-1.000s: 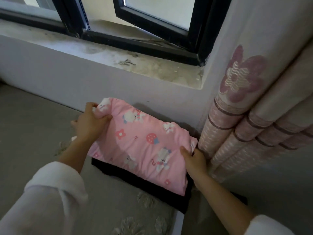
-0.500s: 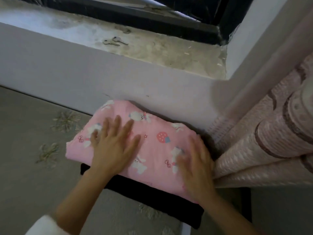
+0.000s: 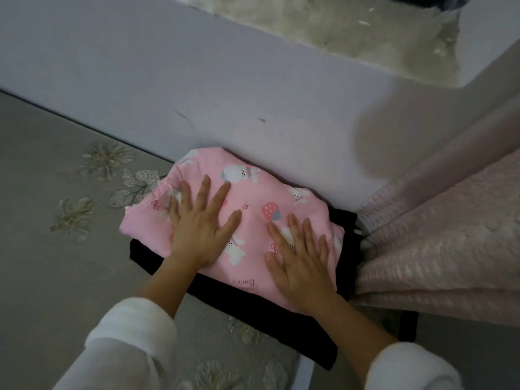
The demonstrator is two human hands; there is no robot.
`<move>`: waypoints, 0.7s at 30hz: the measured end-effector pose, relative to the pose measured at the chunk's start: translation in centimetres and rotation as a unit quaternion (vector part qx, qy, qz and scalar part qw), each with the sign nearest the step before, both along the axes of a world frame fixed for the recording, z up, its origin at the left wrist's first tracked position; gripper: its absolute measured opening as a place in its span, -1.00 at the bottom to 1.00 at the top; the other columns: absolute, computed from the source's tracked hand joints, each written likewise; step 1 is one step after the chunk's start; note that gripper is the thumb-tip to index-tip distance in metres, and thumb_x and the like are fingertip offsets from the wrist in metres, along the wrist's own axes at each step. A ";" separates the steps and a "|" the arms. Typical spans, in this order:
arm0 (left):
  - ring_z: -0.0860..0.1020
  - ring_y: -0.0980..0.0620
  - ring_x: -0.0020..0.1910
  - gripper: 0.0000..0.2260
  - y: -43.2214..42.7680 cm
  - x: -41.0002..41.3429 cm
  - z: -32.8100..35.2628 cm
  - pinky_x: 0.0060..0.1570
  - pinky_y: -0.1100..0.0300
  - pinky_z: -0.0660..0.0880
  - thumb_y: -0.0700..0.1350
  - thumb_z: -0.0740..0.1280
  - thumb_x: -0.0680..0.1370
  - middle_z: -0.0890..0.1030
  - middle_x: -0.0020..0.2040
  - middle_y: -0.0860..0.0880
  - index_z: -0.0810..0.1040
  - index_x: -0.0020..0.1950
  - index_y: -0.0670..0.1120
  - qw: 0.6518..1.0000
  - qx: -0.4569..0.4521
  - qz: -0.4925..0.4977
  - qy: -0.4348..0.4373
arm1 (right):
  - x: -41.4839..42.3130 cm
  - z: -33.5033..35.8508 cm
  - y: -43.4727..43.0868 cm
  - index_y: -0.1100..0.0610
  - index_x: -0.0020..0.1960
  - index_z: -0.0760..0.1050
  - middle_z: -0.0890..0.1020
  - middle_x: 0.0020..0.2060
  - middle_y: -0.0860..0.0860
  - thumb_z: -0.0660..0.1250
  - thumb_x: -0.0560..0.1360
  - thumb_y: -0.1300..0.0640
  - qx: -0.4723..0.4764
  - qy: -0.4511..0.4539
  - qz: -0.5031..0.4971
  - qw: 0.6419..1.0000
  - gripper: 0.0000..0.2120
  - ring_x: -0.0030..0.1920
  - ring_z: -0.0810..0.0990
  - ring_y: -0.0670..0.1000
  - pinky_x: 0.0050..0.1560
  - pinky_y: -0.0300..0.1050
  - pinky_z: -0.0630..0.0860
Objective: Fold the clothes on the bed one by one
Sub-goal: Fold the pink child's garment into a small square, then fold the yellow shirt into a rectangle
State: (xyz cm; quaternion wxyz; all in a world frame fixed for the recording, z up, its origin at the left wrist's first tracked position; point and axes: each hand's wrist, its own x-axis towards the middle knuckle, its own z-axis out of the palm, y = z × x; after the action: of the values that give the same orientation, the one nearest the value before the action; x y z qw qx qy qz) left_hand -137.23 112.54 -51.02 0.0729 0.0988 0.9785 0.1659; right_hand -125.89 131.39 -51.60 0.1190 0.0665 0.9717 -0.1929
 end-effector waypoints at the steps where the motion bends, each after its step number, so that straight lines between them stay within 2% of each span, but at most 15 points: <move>1: -0.12 -0.16 0.54 -0.37 0.1 0.0 -0.4 0.43 -0.19 -0.16 0.42 -0.09 0.44 0.01 0.58 0.08 0.04 0.50 0.31 1.000 0.000 0.002 0.004 | -0.2 -0.2 0.1 -0.44 0.41 -0.35 -0.32 0.50 -0.21 -0.14 0.54 -0.32 -0.003 -0.001 0.005 1.000 -0.47 0.50 -0.39 -0.03 0.45 0.16 -0.37; 5: -0.13 -0.12 0.55 -0.37 0.3 0.1 -0.3 0.44 -0.17 -0.19 0.43 -0.10 0.44 -0.01 0.58 0.10 0.02 0.50 0.32 1.000 -0.023 0.009 -0.001 | -0.3 0.3 0.6 -0.42 0.41 -0.36 -0.28 0.53 -0.13 -0.10 0.56 -0.29 -0.009 -0.019 0.019 1.000 -0.46 0.51 -0.37 0.02 0.43 0.18 -0.38; 9: -0.12 -0.10 0.55 -0.44 1.5 1.0 3.2 0.44 -0.18 -0.14 0.35 -0.01 0.54 -0.01 0.58 0.05 0.08 0.52 0.24 0.997 -0.062 0.028 -0.023 | -0.6 3.4 1.3 -0.32 0.50 -0.22 -0.21 0.55 -0.06 -0.06 0.58 -0.27 0.013 -0.057 0.042 0.997 -0.45 0.53 -0.26 0.08 0.47 0.22 -0.26; 11: -0.10 -0.10 0.55 -0.49 1.9 3.0 5.6 0.43 -0.20 -0.10 0.26 0.01 0.59 0.01 0.58 0.00 0.13 0.52 0.17 0.998 -0.059 0.033 0.001 | -0.2 5.7 1.6 -0.20 0.54 -0.11 -0.12 0.56 -0.01 0.01 0.59 -0.23 0.030 -0.032 0.050 0.998 -0.43 0.54 -0.18 0.08 0.47 0.20 -0.19; 14: -0.09 -0.08 0.55 -0.52 1.2 8.7 8.4 0.44 -0.16 -0.06 0.15 0.00 0.63 0.01 0.58 -0.03 0.09 0.54 0.12 0.997 -0.032 0.054 0.041 | 2.6 8.7 1.1 0.02 0.52 0.11 0.13 0.53 0.03 0.15 0.56 -0.09 0.018 0.062 0.034 0.997 -0.43 0.51 0.08 0.03 0.44 0.09 0.00; 16: -0.08 -0.09 0.55 -0.52 -0.1 13.6 9.7 0.46 -0.13 -0.03 0.11 0.01 0.64 0.02 0.58 -0.02 0.06 0.56 0.10 0.995 -0.015 0.089 0.036 | 6.0 10.1 0.0 0.06 0.50 0.14 0.26 0.46 0.03 0.19 0.55 -0.07 -0.017 0.096 0.030 0.995 -0.43 0.42 0.24 0.06 0.34 0.03 0.15; 19: -0.04 -0.13 0.55 -0.53 -2.6 21.6 11.7 0.45 -0.11 0.06 0.11 0.02 0.65 0.03 0.58 -0.02 0.07 0.56 0.08 0.988 0.016 0.155 -0.009 | 12.6 11.4 -2.2 0.08 0.48 0.15 0.34 0.39 0.02 0.19 0.56 -0.10 -0.028 0.101 0.069 0.992 -0.44 0.36 0.28 0.07 0.29 0.04 0.23; 21: 0.01 -0.14 0.54 -0.53 -4.5 27.8 12.8 0.44 -0.09 0.09 0.09 0.03 0.64 0.06 0.58 -0.04 0.09 0.55 0.07 0.981 0.014 0.193 -0.025 | 17.3 11.7 -3.7 0.07 0.50 0.12 0.31 0.41 0.01 0.17 0.57 -0.12 -0.032 0.083 0.100 0.991 -0.42 0.39 0.24 0.06 0.32 0.05 0.21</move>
State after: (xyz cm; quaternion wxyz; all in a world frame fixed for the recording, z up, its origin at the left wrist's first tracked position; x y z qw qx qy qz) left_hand -109.42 108.02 -38.27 0.0626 -0.0951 0.9747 0.1925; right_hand -108.57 127.65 -39.92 0.0591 -0.0510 0.9734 -0.2156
